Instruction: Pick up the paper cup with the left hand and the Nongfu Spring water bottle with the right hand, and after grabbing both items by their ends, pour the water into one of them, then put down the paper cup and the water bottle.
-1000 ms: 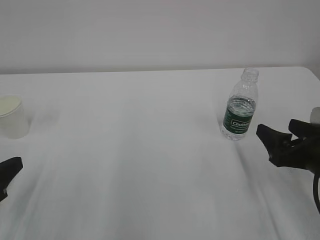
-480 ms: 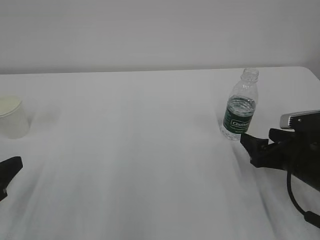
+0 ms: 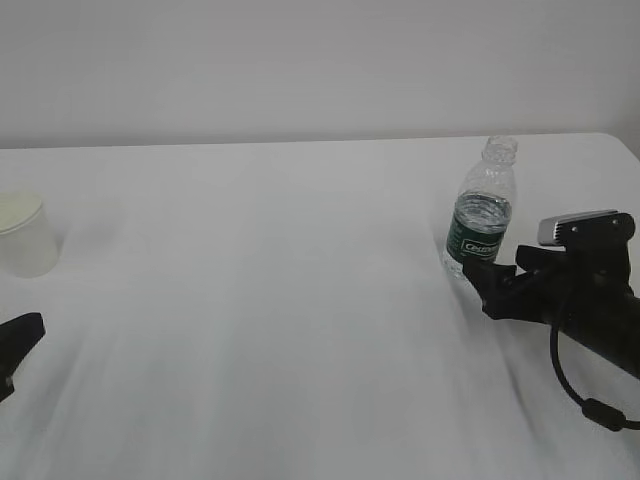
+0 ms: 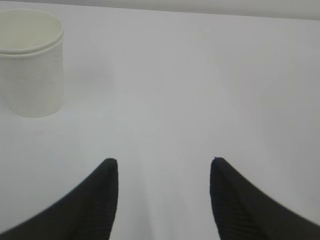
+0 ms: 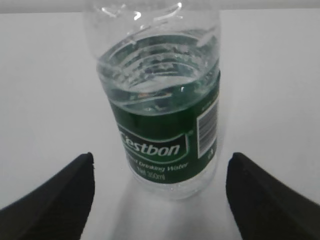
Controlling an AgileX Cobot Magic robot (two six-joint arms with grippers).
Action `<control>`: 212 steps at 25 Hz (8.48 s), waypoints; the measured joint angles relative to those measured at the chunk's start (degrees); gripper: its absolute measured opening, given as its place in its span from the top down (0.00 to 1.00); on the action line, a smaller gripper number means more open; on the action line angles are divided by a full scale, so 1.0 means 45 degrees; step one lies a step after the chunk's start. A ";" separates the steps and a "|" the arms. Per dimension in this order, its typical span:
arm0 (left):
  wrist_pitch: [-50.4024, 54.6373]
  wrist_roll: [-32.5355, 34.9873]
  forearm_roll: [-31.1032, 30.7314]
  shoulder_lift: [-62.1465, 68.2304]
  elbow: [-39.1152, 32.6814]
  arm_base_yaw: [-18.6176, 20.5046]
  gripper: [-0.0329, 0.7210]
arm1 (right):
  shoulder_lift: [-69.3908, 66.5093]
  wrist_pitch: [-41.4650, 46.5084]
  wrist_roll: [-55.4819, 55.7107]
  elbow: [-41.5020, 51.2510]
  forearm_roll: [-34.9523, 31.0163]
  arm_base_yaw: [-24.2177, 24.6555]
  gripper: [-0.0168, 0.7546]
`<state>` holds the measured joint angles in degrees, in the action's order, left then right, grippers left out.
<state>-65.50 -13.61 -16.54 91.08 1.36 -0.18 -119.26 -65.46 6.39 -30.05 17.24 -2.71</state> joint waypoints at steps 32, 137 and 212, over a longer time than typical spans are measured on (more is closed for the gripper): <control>-0.0021 0.0000 0.0391 0.0018 0.0000 0.0000 0.40 | -0.1519 -0.0024 0.0742 -0.3114 0.0742 0.0000 0.17; -0.0021 0.0799 0.4755 0.6652 0.6460 0.0000 0.17 | 0.5412 0.0317 -0.0231 0.2574 0.1242 0.0000 0.41; -0.0021 -0.4043 -0.8128 0.5344 0.8544 -0.1836 0.39 | 0.5412 0.0342 -0.0308 0.2574 0.0699 0.0000 0.41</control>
<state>-65.59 -31.80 -53.12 115.13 39.80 -8.44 -94.91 -63.92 5.00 -18.47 20.38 -2.71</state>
